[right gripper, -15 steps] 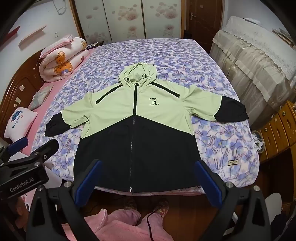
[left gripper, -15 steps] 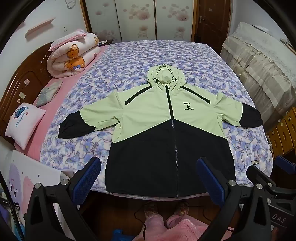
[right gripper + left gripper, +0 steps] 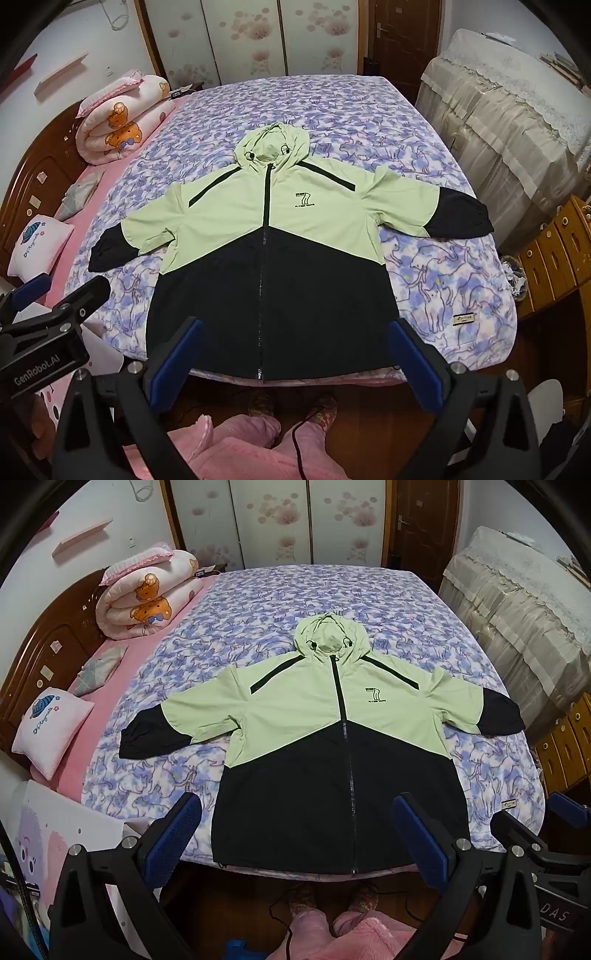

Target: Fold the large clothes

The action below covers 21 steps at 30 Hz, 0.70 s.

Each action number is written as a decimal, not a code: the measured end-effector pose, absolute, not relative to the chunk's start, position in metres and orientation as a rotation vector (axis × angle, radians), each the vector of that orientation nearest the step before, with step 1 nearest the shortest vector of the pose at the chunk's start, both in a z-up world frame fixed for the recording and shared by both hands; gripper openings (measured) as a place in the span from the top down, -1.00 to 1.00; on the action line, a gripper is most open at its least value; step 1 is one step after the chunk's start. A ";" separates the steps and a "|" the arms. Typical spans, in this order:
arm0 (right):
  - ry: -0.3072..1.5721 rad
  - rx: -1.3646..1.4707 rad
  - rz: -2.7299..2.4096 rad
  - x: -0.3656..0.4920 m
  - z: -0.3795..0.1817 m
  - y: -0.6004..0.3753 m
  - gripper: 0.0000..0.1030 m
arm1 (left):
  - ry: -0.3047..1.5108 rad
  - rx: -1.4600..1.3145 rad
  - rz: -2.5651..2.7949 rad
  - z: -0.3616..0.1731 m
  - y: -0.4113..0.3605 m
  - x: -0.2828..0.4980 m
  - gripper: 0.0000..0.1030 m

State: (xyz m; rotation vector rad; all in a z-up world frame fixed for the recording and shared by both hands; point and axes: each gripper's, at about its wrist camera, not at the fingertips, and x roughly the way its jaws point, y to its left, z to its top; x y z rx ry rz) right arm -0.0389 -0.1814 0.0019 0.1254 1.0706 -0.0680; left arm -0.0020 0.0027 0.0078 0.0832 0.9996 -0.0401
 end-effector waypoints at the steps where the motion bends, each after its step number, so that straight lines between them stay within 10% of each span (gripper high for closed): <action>1: 1.070 0.123 -0.070 -0.039 0.003 -0.181 -0.94 | 0.998 0.084 -0.040 0.009 0.003 -0.002 -0.99; 21: 1.090 0.104 -0.036 -0.036 0.001 -0.197 -0.94 | 0.995 0.074 -0.033 0.011 -0.011 -0.006 -0.99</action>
